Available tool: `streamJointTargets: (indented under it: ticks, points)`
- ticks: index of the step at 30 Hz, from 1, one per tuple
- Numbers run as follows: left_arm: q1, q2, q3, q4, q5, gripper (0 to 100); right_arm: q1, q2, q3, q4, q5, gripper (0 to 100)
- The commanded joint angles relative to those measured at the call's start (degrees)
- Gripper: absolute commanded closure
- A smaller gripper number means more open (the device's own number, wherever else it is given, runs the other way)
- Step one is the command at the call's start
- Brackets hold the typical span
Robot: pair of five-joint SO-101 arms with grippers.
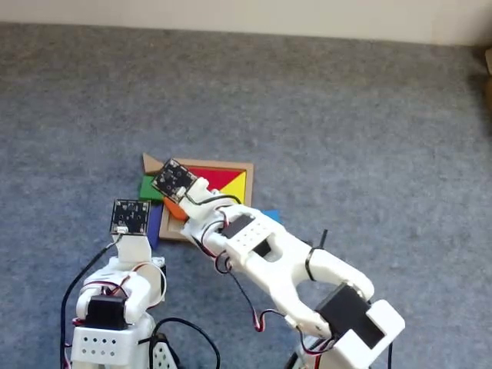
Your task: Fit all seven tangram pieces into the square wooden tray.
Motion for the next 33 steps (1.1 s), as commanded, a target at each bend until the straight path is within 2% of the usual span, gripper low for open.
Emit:
streamJointTargets:
  ticks: [1, 12, 17, 25, 33]
  points:
    - [-0.8, -1.1, 1.2, 0.2, 0.0, 100, 2.9, 0.9, -0.1, 4.4, 2.7, 96.1]
    - [-0.8, -1.1, 1.2, 0.2, 0.0, 100, 7.4, 0.1, -0.1, 13.7, 7.4, 96.1]
    - [-0.8, -1.1, 1.2, 0.2, 0.0, 100, 9.5, -10.5, 0.5, 13.8, 7.4, 96.1]
    - [-0.8, -1.1, 1.2, 0.2, 0.0, 100, 10.4, -27.1, 9.3, 13.8, 7.0, 96.1]
    - [-0.8, -1.1, 1.2, 0.2, 0.0, 100, 10.1, -22.9, 10.0, -4.2, -7.1, 96.1]
